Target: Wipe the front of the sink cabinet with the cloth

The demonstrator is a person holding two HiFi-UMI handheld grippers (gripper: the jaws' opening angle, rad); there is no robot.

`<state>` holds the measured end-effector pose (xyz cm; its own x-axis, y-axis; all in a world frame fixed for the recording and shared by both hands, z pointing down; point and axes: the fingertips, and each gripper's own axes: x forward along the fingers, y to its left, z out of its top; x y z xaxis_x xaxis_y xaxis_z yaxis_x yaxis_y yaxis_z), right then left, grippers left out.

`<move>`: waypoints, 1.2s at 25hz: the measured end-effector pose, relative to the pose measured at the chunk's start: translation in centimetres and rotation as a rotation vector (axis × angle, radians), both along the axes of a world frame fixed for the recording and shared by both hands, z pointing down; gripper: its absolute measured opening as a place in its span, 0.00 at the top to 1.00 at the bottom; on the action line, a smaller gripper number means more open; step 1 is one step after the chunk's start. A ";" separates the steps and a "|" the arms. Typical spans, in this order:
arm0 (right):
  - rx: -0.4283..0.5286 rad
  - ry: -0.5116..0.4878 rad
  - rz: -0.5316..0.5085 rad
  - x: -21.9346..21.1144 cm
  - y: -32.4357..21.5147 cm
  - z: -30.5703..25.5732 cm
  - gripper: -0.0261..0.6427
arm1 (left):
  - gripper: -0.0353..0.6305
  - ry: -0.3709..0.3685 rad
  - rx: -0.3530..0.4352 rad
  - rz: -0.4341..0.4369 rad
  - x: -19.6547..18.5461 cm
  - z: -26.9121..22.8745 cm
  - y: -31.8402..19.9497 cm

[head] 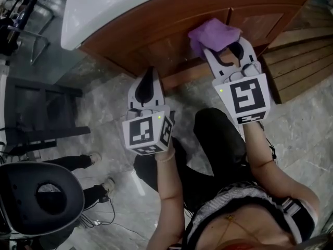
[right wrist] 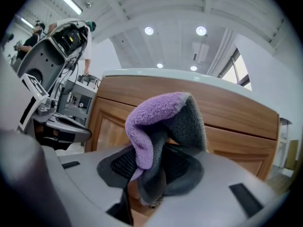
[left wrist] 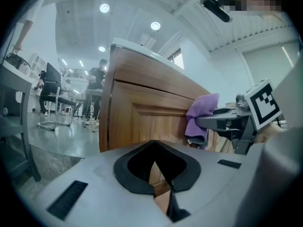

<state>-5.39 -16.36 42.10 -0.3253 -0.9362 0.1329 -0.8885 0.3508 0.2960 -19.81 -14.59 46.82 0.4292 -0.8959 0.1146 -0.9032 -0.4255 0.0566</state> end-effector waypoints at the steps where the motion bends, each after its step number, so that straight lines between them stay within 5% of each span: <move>1: -0.010 -0.006 -0.024 -0.9 0.3 0.3 0.69 | 0.94 0.002 0.000 -0.006 -0.3 0.0 0.1; 9: -0.059 -0.043 -0.221 -9.6 1.5 2.3 0.69 | 0.95 -0.007 -0.017 -0.083 -4.0 0.2 0.5; 18: -0.053 0.064 -0.352 -18.2 1.4 4.9 0.69 | 0.95 -0.013 -0.027 -0.188 -7.9 0.4 1.0; 30: -0.018 0.076 -0.355 -19.4 1.0 5.7 0.69 | 0.94 -0.014 -0.035 -0.188 -7.8 0.9 0.8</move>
